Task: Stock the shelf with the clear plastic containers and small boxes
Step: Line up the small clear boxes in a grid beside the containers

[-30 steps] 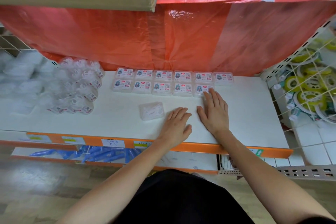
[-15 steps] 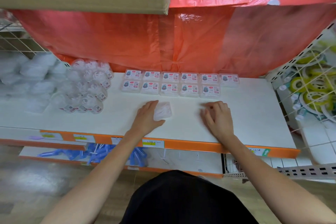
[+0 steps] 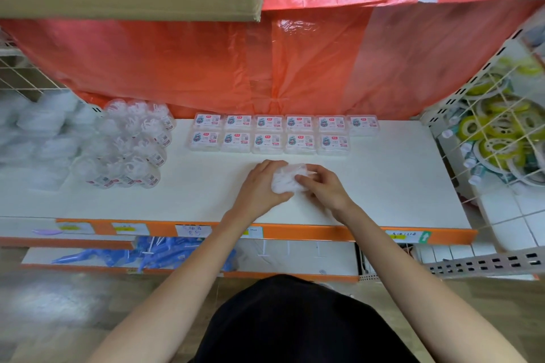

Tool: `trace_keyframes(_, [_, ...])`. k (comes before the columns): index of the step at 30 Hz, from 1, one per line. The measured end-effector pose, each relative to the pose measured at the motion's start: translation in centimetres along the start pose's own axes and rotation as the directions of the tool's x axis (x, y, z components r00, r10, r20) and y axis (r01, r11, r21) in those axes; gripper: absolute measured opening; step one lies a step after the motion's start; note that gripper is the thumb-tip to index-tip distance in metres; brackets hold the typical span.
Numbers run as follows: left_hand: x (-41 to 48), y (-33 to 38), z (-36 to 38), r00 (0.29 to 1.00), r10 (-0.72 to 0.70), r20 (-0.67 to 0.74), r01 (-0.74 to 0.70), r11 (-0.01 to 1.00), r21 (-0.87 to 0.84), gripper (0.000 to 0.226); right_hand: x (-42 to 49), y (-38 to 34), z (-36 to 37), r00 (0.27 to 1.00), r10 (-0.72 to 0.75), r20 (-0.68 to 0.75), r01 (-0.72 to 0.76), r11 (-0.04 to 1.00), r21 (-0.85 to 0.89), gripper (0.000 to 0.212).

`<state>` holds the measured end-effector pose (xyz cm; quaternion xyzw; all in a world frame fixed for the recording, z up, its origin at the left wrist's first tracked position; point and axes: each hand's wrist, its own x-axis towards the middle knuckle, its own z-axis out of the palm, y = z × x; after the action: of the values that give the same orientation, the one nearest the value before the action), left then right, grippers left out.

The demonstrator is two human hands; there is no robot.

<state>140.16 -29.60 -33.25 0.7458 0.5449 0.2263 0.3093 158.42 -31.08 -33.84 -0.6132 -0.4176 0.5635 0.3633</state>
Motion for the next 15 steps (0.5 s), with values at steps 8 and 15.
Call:
trace_keyframes(8, [0.7, 1.4, -0.7, 0.812, -0.540, 0.220, 0.569, 0.651, -0.502, 0.049, -1.2, -0.3, -2.0, 0.994, -0.078, -0.080, 0.091, 0.980, 0.175, 0.033])
trace_keyframes(15, [1.1, 2.6, -1.5, 0.749, -0.497, 0.438, 0.654, 0.449, -0.609, 0.058, -2.1, -0.4, -2.0, 0.953, -0.290, -0.086, 0.299, 0.946, 0.125, 0.039])
